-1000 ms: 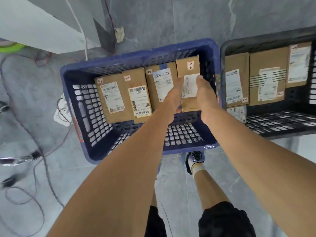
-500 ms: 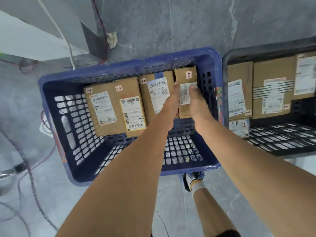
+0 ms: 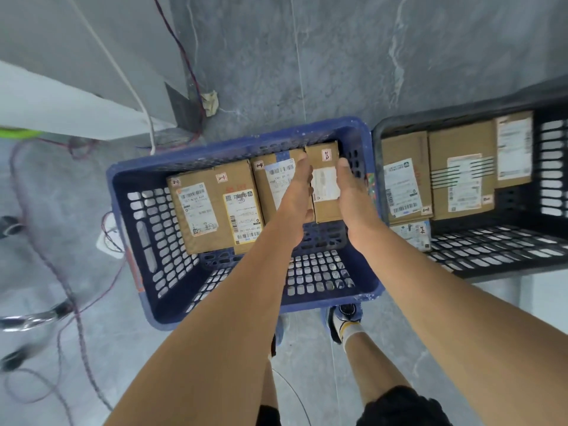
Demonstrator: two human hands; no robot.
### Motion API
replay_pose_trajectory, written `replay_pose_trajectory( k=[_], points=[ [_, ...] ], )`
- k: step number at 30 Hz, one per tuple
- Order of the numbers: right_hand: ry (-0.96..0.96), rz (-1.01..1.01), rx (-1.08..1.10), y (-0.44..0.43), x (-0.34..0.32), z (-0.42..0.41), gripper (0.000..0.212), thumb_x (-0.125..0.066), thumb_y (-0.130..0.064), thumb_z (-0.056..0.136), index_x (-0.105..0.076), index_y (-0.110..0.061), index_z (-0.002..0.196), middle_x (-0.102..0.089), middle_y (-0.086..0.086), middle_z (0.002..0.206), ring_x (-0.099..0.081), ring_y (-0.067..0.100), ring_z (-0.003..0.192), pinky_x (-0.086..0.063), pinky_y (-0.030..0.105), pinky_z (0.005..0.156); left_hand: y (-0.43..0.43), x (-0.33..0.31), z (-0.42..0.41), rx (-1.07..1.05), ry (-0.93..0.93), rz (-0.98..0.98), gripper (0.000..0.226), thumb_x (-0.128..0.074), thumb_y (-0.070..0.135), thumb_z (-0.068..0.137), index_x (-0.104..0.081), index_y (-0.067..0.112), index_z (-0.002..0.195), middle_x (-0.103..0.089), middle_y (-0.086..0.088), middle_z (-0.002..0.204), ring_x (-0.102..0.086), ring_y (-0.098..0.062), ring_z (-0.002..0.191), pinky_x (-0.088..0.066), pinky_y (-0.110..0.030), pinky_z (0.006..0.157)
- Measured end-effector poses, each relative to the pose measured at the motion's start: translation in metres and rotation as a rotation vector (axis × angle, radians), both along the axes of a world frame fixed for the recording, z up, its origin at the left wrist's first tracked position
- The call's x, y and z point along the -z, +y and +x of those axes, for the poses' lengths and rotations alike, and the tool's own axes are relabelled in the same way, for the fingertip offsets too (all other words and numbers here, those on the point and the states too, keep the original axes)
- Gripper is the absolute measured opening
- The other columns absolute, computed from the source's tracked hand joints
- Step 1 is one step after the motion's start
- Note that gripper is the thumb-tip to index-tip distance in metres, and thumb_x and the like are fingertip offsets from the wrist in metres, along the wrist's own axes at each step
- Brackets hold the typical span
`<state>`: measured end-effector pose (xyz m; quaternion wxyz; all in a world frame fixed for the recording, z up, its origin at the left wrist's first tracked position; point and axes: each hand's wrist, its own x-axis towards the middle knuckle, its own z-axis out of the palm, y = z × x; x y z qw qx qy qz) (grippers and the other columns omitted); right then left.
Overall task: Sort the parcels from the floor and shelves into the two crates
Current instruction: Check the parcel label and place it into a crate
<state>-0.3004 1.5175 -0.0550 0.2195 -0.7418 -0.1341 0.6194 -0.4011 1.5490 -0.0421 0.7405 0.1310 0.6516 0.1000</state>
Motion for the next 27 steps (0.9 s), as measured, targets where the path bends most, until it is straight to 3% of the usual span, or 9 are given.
replay_pose_trajectory(
  k=[5, 7, 9, 12, 13, 21, 23, 25, 27],
  points=[
    [0.063, 0.106, 0.108, 0.033, -0.113, 0.015, 0.067, -0.039, -0.079, 0.095, -0.067, -0.032, 0.132, -0.065, -0.011, 0.139, -0.056, 0.003, 0.130, -0.035, 0.041, 0.122, 0.035, -0.116, 0.005, 0.000, -0.005, 0.163, 0.075, -0.026, 0.072, 0.100, -0.036, 0.026, 0.158, -0.037, 0.007, 0.162, -0.037, -0.015, 0.147, -0.027, -0.049, 0.121],
    [0.074, 0.175, 0.155, 0.050, -0.157, 0.029, 0.050, -0.036, -0.062, 0.108, -0.072, -0.027, 0.098, -0.075, -0.022, 0.097, -0.066, -0.016, 0.092, -0.044, 0.016, 0.100, 0.055, -0.170, 0.012, 0.001, -0.011, 0.230, 0.073, -0.025, 0.068, 0.102, -0.035, 0.023, 0.158, -0.037, 0.006, 0.162, -0.038, -0.015, 0.145, -0.030, -0.044, 0.118],
    [0.071, 0.264, 0.209, 0.064, -0.217, 0.045, 0.038, -0.033, -0.044, 0.114, -0.065, -0.031, 0.098, -0.067, -0.027, 0.087, -0.063, -0.022, 0.074, -0.045, 0.004, 0.081, 0.074, -0.226, 0.021, 0.015, -0.036, 0.309, 0.072, -0.026, 0.068, 0.102, -0.037, 0.024, 0.158, -0.039, 0.008, 0.161, -0.041, -0.013, 0.143, -0.031, -0.044, 0.118],
    [0.020, 0.384, 0.251, 0.080, -0.298, 0.069, 0.051, -0.034, -0.051, 0.112, -0.047, -0.026, 0.153, -0.057, -0.016, 0.139, -0.054, -0.003, 0.131, -0.036, 0.025, 0.116, 0.097, -0.314, 0.036, 0.080, -0.053, 0.442, 0.071, -0.026, 0.072, 0.100, -0.044, 0.028, 0.152, -0.046, 0.014, 0.150, -0.045, -0.007, 0.133, -0.030, -0.047, 0.119],
    [0.001, 0.419, 0.275, 0.084, -0.328, 0.076, 0.057, -0.034, -0.053, 0.111, -0.038, -0.024, 0.160, -0.049, -0.013, 0.151, -0.045, 0.004, 0.142, -0.031, 0.032, 0.121, 0.103, -0.343, 0.042, 0.099, -0.071, 0.479, 0.070, -0.027, 0.072, 0.100, -0.045, 0.028, 0.151, -0.047, 0.013, 0.147, -0.045, -0.006, 0.131, -0.030, -0.047, 0.119],
    [-0.161, 0.697, 0.530, 0.057, -0.544, 0.113, 0.069, -0.052, -0.064, 0.101, -0.046, -0.026, 0.158, -0.047, -0.004, 0.162, -0.043, 0.016, 0.148, -0.030, 0.049, 0.127, 0.099, -0.546, 0.088, 0.316, -0.286, 0.721, 0.066, -0.027, 0.068, 0.101, -0.044, 0.028, 0.152, -0.046, 0.013, 0.152, -0.045, -0.007, 0.133, -0.034, -0.041, 0.110],
    [-0.210, 0.777, 0.605, 0.036, -0.591, 0.119, 0.070, -0.056, -0.067, 0.097, -0.053, -0.024, 0.152, -0.054, -0.004, 0.155, -0.050, 0.014, 0.142, -0.034, 0.047, 0.125, 0.085, -0.586, 0.097, 0.375, -0.344, 0.763, 0.070, -0.028, 0.068, 0.101, -0.042, 0.025, 0.154, -0.045, 0.013, 0.155, -0.045, -0.008, 0.137, -0.034, -0.043, 0.113],
    [-0.263, 0.846, 0.647, 0.012, -0.638, 0.123, 0.050, -0.049, -0.055, 0.106, -0.057, -0.024, 0.145, -0.059, -0.009, 0.145, -0.054, 0.006, 0.132, -0.035, 0.039, 0.122, 0.069, -0.624, 0.108, 0.438, -0.411, 0.789, 0.070, -0.031, 0.069, 0.099, -0.045, 0.024, 0.152, -0.049, 0.012, 0.152, -0.047, -0.009, 0.136, -0.033, -0.047, 0.116],
    [-0.334, 0.879, 0.683, -0.014, -0.677, 0.129, 0.055, -0.047, -0.059, 0.106, -0.053, -0.025, 0.150, -0.056, -0.010, 0.150, -0.051, 0.006, 0.137, -0.032, 0.040, 0.124, 0.049, -0.661, 0.122, 0.524, -0.466, 0.800, 0.070, -0.032, 0.069, 0.098, -0.046, 0.025, 0.151, -0.049, 0.012, 0.150, -0.048, -0.009, 0.135, -0.032, -0.047, 0.117]
  ],
)
